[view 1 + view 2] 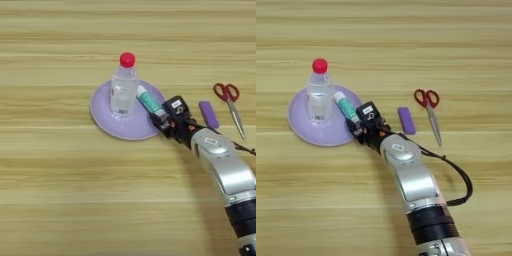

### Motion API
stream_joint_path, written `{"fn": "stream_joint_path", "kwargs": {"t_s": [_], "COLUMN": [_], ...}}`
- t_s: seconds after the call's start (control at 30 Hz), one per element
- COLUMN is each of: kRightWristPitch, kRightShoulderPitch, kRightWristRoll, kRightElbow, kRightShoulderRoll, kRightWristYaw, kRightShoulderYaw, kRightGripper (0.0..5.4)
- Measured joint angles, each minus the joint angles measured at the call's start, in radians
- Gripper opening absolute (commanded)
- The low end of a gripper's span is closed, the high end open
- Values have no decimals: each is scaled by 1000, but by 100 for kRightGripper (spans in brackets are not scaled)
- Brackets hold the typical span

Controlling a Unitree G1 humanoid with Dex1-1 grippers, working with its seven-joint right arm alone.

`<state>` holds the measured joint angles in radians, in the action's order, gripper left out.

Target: Move the objects on the table

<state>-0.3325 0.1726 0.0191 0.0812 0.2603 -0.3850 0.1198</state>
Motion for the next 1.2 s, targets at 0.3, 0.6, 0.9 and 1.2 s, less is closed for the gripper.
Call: {"fn": "stream_joint_path", "kwargs": {"t_s": [0.3, 0.6, 0.9, 1.2], "kRightWristPitch": [12, 13, 13, 13], "kRightShoulderPitch": [-1, -2, -8, -13], "kRightWristRoll": [-3, -6, -8, -17], "kRightElbow": [1, 0, -6, -9], "kRightShoulderRoll": [-5, -8, -9, -30], "kRightWristYaw": [-15, -16, -15, -8], "kRightShoulderYaw": [11, 12, 4, -21], "kRightGripper": [169, 169, 169, 169]}}
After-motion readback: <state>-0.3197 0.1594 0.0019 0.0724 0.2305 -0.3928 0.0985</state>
